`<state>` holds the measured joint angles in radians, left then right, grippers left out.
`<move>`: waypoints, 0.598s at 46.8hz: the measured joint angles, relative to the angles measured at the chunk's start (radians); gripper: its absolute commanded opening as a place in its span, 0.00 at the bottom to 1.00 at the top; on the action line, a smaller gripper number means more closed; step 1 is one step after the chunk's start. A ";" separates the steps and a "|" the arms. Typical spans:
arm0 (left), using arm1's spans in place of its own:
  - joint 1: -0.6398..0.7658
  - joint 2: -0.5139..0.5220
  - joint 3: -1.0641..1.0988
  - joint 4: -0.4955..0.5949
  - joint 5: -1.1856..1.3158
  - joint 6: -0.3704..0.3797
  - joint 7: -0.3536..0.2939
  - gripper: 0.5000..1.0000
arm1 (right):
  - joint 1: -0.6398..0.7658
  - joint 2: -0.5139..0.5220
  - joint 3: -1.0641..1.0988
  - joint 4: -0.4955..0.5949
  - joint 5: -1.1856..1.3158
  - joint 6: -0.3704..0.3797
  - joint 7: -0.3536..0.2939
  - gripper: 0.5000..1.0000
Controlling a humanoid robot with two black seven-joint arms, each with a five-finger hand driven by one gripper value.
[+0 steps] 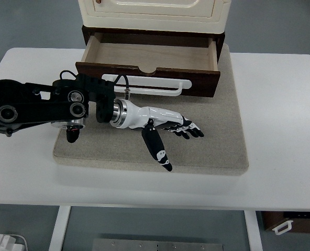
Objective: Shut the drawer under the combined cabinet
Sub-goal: 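Press the flat left hand against the drawer's white handle, then push the drawer front with the left hand toward the cabinet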
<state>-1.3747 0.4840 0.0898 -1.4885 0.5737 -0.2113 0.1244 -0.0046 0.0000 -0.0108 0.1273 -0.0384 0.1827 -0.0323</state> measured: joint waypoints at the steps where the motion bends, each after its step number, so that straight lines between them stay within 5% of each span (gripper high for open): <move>1: -0.001 0.000 0.000 0.008 0.000 -0.001 0.008 1.00 | 0.000 0.000 0.000 0.000 0.000 0.000 0.000 0.90; 28: -0.027 -0.003 -0.006 0.098 0.000 -0.005 0.023 1.00 | 0.000 0.000 0.000 0.000 0.000 0.000 0.000 0.90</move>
<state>-1.4014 0.4812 0.0842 -1.3909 0.5735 -0.2166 0.1478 -0.0046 0.0000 -0.0107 0.1273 -0.0383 0.1824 -0.0322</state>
